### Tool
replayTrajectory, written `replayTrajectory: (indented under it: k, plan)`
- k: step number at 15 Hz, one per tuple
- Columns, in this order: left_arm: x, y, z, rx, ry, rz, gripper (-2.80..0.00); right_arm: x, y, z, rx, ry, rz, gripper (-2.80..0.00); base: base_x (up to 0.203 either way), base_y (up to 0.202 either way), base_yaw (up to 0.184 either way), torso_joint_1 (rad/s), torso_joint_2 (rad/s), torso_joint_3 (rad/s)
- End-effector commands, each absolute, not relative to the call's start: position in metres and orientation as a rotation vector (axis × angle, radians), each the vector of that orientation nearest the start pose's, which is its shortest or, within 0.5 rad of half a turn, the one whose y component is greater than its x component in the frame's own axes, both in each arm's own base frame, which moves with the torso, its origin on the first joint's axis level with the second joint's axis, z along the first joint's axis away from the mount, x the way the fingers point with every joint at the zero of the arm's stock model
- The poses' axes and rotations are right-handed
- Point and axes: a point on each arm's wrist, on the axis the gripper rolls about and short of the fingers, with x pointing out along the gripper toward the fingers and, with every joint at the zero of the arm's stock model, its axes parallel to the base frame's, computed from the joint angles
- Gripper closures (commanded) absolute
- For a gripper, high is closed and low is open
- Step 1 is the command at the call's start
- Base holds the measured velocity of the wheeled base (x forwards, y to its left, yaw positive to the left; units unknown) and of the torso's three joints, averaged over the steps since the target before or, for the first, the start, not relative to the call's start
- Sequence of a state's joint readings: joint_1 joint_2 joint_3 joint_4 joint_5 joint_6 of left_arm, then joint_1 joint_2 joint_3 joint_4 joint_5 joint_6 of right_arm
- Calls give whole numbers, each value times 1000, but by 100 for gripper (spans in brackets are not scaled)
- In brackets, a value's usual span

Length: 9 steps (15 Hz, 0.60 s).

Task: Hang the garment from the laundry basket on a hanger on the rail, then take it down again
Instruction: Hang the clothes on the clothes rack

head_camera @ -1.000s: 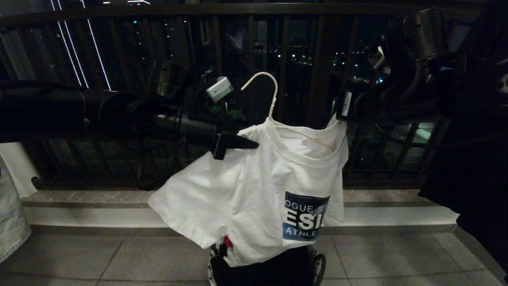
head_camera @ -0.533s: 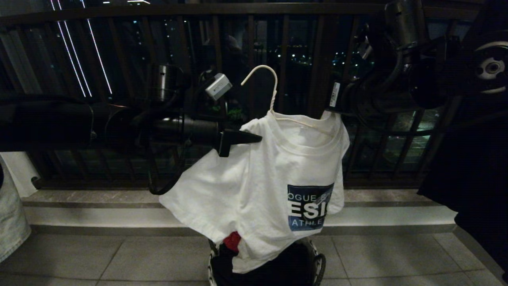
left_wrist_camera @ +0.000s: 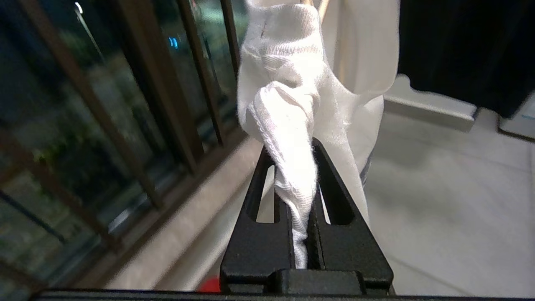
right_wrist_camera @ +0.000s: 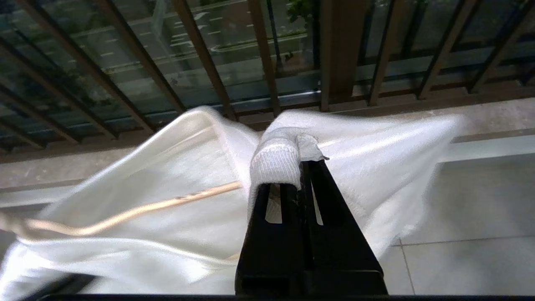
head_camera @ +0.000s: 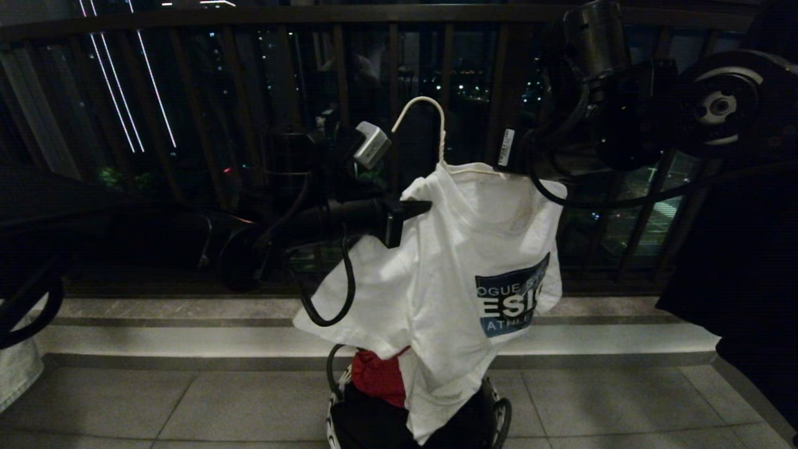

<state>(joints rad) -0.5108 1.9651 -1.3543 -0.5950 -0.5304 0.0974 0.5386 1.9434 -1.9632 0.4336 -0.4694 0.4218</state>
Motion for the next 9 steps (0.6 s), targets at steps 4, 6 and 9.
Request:
replayTrajectory:
  k: [4, 6, 9]
  plan:
    - [349, -231, 214, 82, -119, -988, 0, 321, 197, 316, 251, 375, 20, 0, 0, 0, 0, 0, 0, 0]
    - [356, -237, 211, 67, -203, -931, 0, 320, 196, 316, 294, 382, 8, 0, 0, 0, 0, 0, 0, 0]
    - [363, -243, 212, 54, -248, -868, 0, 313, 200, 316, 328, 402, 14, 0, 0, 0, 0, 0, 0, 0]
